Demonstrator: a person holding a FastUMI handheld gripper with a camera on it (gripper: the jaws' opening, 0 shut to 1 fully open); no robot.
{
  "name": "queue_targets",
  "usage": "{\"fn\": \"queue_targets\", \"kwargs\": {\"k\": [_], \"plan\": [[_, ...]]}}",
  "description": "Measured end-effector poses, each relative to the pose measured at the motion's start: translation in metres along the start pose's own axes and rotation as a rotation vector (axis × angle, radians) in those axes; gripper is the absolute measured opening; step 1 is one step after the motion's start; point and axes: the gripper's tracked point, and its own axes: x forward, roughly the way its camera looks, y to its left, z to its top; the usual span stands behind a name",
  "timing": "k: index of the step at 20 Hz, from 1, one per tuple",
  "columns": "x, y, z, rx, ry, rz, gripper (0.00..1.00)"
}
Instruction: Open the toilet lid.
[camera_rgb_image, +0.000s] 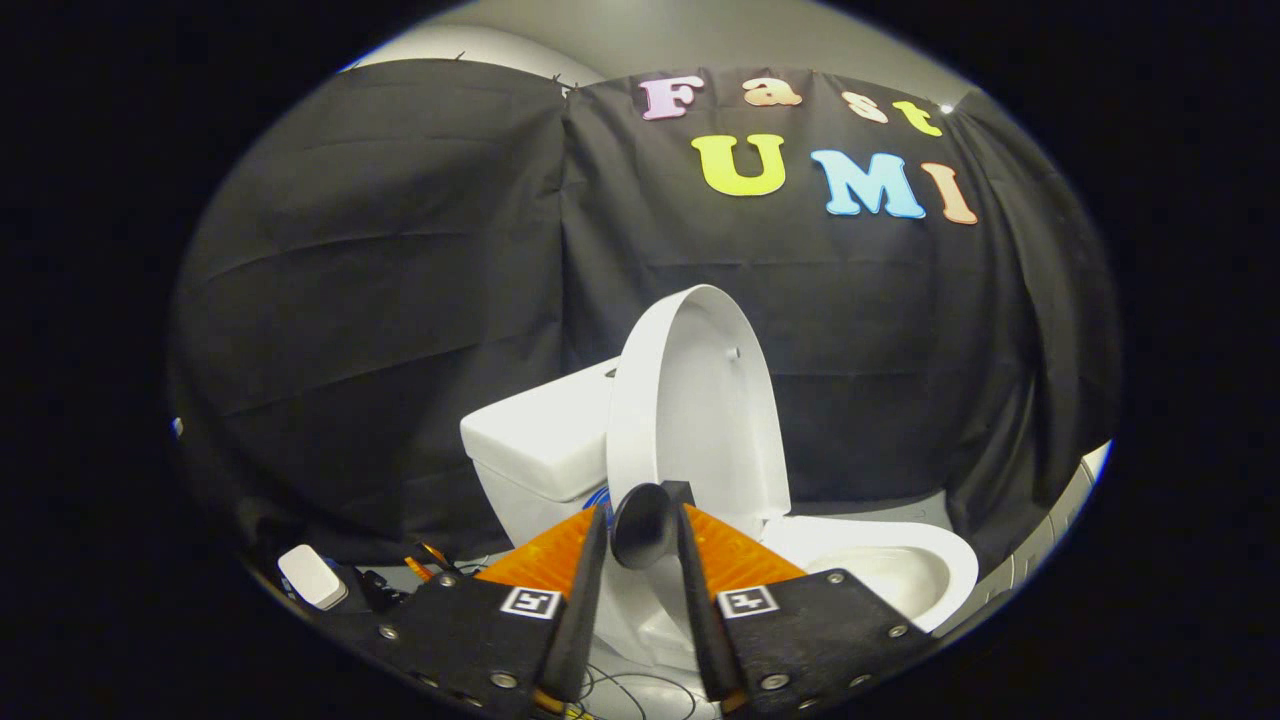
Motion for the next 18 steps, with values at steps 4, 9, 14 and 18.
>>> {"fn": "queue_targets", "kwargs": {"k": [4,9,14,18], "plan": [[-0.028,-0.017,0.044,0.016,-0.13,0.044,0.94],[-0.072,-0.07,0.074,-0.006,-0.226,0.008,0.94],[-0.106,-0.113,0.08,-0.084,-0.229,-0.057,0.94],[-0.135,-0.136,0.076,-0.153,-0.236,-0.109,0.94]]}}
